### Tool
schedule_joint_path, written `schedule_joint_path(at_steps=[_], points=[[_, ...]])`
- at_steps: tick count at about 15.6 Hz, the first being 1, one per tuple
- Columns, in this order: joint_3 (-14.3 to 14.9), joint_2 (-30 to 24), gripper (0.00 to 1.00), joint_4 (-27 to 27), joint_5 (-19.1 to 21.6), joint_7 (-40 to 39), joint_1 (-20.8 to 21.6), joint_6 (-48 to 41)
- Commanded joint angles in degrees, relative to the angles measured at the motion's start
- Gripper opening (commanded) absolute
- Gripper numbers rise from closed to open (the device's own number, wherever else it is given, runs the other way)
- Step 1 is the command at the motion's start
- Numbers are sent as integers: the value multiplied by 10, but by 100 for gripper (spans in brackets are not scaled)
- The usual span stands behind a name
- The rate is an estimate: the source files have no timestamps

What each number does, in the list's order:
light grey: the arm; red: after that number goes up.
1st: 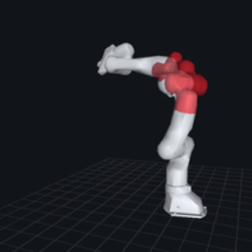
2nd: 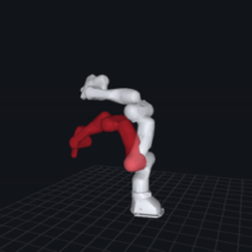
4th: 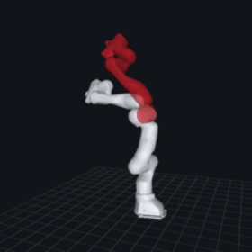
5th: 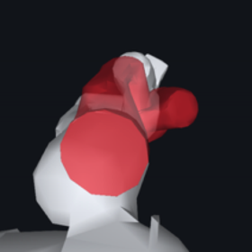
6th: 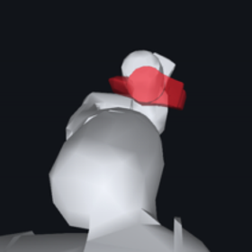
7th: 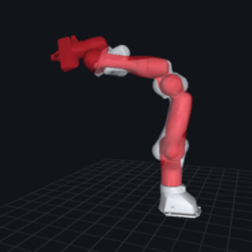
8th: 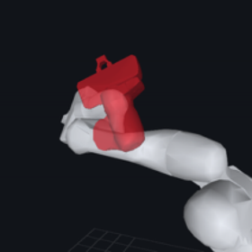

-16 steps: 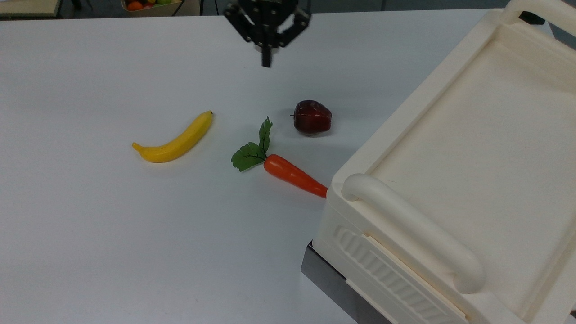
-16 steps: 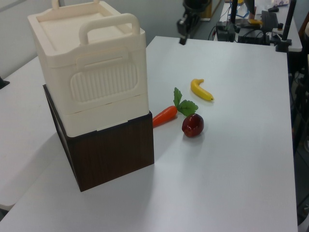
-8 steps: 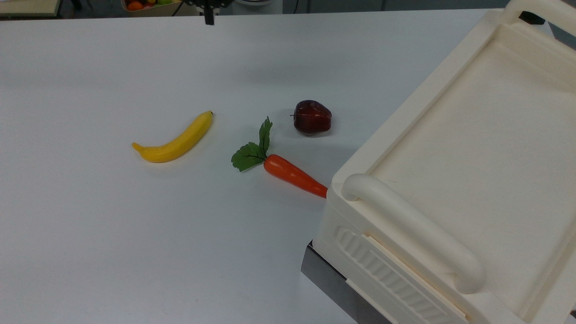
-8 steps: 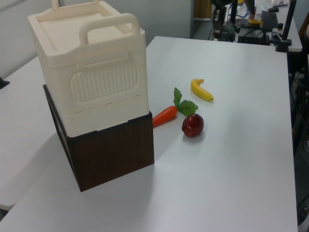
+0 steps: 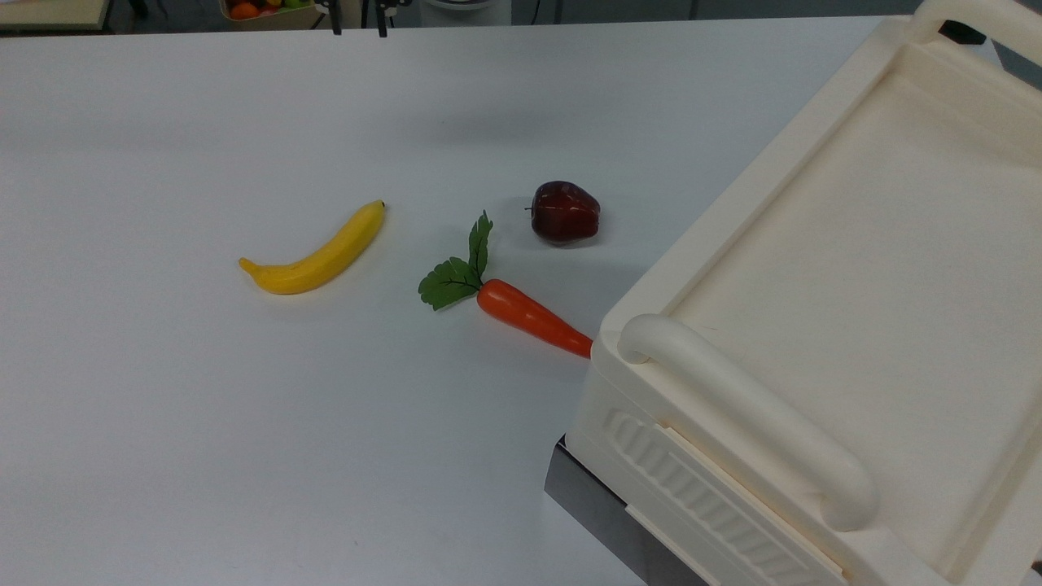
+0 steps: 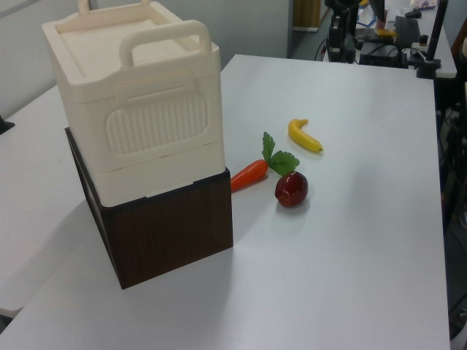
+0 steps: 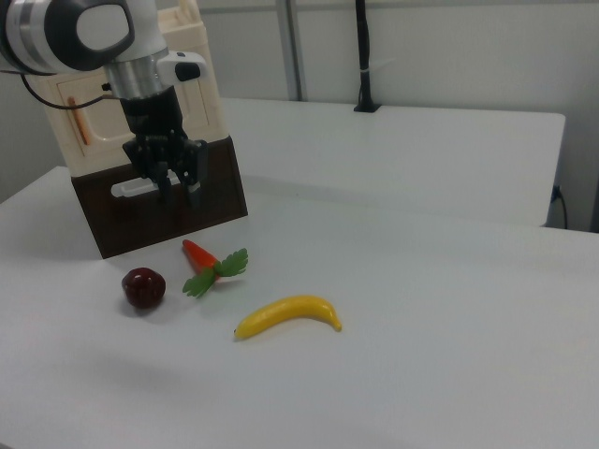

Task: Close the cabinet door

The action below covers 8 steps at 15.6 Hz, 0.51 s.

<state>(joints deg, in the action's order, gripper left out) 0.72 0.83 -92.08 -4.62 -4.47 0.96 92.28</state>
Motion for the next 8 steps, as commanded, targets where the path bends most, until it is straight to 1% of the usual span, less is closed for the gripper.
schedule_joint_path(at_steps=[1, 3, 6, 8], points=[[7, -13, 100, -12, 4, -8, 3, -12], [8, -14, 100, -11, 7, -4, 3, -12], [9, -13, 100, -8, 7, 31, 4, -11], [9, -12, 100, -8, 7, 33, 4, -11]])
